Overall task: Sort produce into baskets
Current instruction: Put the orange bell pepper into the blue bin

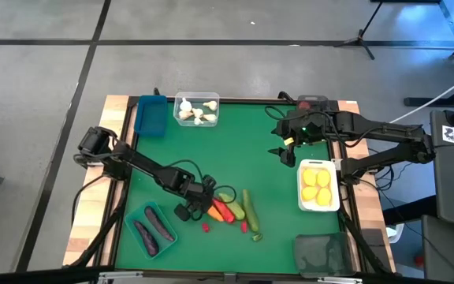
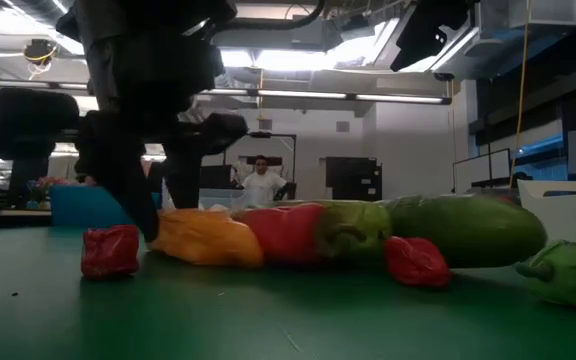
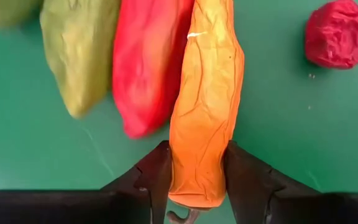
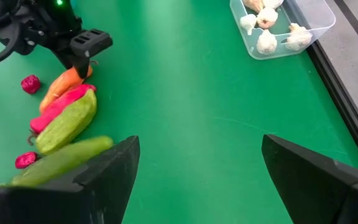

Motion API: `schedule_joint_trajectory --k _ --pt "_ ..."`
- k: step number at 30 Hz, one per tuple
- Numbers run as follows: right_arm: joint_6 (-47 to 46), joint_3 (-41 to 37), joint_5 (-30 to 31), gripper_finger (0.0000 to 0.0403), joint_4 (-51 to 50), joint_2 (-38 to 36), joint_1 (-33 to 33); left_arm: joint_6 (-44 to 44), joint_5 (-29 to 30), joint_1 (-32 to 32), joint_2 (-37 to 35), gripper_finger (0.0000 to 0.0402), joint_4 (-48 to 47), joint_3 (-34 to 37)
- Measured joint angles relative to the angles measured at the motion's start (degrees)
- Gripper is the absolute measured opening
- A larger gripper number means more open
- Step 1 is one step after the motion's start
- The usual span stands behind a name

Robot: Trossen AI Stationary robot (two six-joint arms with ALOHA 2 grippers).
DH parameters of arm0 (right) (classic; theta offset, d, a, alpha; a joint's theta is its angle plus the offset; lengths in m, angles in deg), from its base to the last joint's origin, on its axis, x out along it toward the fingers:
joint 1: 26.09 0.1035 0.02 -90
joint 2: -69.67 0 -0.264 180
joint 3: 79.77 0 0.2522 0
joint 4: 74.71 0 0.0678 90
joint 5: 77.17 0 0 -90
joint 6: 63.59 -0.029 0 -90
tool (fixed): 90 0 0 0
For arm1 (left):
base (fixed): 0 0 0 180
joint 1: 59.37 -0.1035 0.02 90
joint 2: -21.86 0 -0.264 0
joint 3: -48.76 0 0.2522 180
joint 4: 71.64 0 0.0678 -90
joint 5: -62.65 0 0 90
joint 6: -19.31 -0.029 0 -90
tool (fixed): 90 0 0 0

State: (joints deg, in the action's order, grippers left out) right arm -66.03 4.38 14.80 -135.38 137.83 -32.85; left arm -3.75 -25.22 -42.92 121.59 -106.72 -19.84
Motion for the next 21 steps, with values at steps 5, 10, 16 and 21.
schedule_joint_trajectory --k 5,10,16,21 --pt "0.0 0.0 0.01 0.0335 -0.05 0.0 0.02 7.99 0.11 0.0 -2.03 0.0128 -5.79 0.02" --pt "0.0 0.0 0.01 0.0335 -0.08 0.0 0.01 17.26 3.2 -0.12 -7.27 0.0129 -9.42 0.08" --pt "0.0 0.0 0.01 0.0335 -0.08 0.0 0.02 33.19 15.99 -1.47 -15.28 0.0129 -16.27 0.08" --pt "0.0 0.0 0.01 0.0335 -0.08 0.0 0.0 52.36 32.61 -3.28 -21.91 0.0129 -27.37 0.08"
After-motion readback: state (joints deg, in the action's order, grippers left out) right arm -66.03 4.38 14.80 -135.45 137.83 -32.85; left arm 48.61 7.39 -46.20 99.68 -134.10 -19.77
